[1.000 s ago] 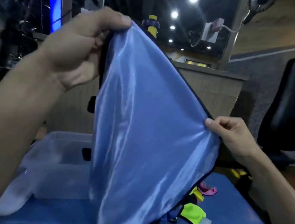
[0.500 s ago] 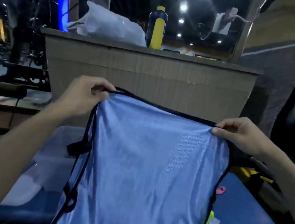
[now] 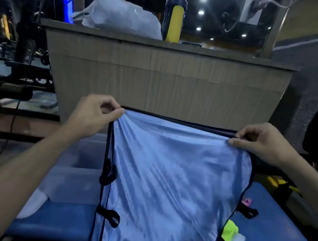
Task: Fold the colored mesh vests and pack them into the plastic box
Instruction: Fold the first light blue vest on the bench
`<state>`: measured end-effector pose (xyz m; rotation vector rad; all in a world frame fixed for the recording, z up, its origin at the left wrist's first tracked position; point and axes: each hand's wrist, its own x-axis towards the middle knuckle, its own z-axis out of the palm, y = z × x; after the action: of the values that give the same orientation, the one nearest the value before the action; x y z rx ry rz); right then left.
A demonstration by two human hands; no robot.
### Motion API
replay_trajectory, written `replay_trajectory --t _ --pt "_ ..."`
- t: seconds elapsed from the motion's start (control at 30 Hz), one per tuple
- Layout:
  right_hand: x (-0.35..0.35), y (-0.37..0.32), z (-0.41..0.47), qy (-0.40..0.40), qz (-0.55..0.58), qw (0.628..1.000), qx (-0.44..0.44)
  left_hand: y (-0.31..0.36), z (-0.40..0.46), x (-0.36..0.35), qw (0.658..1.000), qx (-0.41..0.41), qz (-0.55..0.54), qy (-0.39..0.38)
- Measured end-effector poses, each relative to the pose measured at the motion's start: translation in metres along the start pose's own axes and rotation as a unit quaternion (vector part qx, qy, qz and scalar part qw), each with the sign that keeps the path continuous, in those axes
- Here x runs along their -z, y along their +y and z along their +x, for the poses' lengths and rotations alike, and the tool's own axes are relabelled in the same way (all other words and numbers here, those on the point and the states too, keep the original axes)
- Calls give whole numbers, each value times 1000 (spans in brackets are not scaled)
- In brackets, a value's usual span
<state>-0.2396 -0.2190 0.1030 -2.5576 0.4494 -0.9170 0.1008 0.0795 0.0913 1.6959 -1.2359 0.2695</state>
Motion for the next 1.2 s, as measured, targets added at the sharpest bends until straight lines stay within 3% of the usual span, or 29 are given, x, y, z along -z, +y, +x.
replay_trajectory --t 0.27,0.7,0.87,1.0,1.1,1.2 --pt "-28 32 -23 -59 9 997 -50 -17 13 -6 996 15 9 90" --pt "-21 34 -30 10 237 962 -136 -13 9 -4 983 103 -141 60" --pt "-25 35 -32 41 208 967 -143 -13 4 -6 983 117 -129 56" --pt "-22 37 -34 45 153 978 -132 -14 2 -1 992 89 -87 19" --pt "-20 41 -35 56 111 980 -152 -9 2 4 993 83 -54 -62" --pt "-19 44 -39 56 127 975 -175 -1 -3 4 978 121 -110 -130"
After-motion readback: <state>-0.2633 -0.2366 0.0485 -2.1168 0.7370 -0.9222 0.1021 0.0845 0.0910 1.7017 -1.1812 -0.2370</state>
